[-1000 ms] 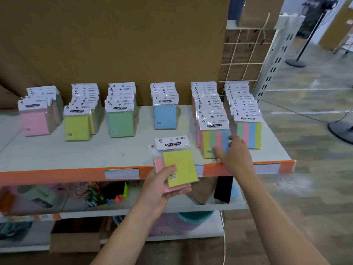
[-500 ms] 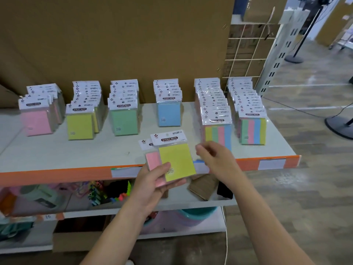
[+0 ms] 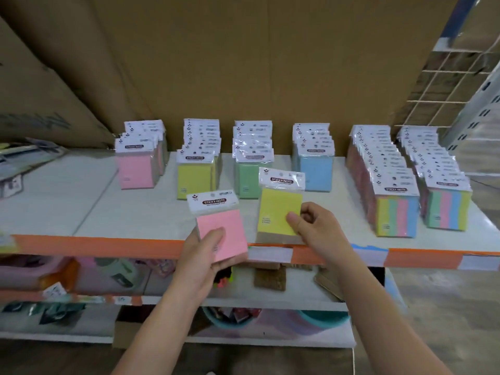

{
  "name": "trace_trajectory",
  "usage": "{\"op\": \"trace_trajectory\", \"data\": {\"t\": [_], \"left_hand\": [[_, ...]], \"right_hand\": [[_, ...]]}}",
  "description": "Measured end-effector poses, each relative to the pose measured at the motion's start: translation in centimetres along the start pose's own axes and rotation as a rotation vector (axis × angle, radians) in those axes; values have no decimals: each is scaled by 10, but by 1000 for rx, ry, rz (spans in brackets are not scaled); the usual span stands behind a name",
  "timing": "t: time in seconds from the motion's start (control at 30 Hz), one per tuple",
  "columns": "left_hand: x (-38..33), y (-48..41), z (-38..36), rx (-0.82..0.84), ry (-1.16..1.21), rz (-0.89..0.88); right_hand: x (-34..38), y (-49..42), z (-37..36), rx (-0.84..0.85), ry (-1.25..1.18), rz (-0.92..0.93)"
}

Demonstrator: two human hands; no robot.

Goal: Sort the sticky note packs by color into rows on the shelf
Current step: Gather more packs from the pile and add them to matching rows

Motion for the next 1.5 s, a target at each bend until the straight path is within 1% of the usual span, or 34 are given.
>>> {"op": "trace_trajectory", "data": {"t": [0.23, 0.33, 0.43, 0.6, 0.73, 0.77, 0.8, 0.93, 0.97, 1.03, 1.13, 1.23, 1.3, 1.4, 1.5], "left_hand": [[-10, -9, 101, -140, -87, -75], [-8, -10, 126, -139, -148, -100], [-2, -13, 140, -110, -172, -78], [-1, -19, 147, -52, -187, -66], [-8, -26, 145, -56, -186, -72], [-12, -27, 145, -68, -194, -86], [-15, -28, 144, -85, -196, -98], [-29, -30, 142, -153, -203, -144], [-32, -30, 142, -159, -213, -154], [-38, -30, 143, -175, -261, -166], [-46, -27, 154, -244, -389, -206], [-47, -18, 185, -398, -466, -162], [-44, -13, 209, -461, -480, -122], [-39, -14, 235, -460, -555, -83], [-37, -25, 259, -428, -618, -82]], "right_hand": [[8, -57, -128, -9, 80, 48], [8, -71, -161, -46, 114, 72], [3, -81, -176, -93, 218, 74], [5, -85, -183, -163, 296, 49], [5, -65, -179, -216, 249, 60], [6, -58, -178, -195, 230, 78], [6, -52, -179, -132, 212, 82], [6, -25, -203, 341, 88, 12], [7, -21, -210, 406, 73, 6], [6, -23, -221, 444, 88, 28], [6, -37, -236, 383, 107, 42], [6, -50, -251, 305, 99, 30], [8, -56, -266, 280, 94, 36], [14, -68, -291, 237, 196, 100], [20, -83, -314, 153, 293, 141]]}}
Point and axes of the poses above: each hand's wrist, its own y-axis away from the middle knuckle, its own z-axis out of the back of the hand, x = y × z, the point moved 6 cm from there along -y, towards the middle knuckle, and after that the axes turned 15 degrees about -y, right-handed, at the moved point
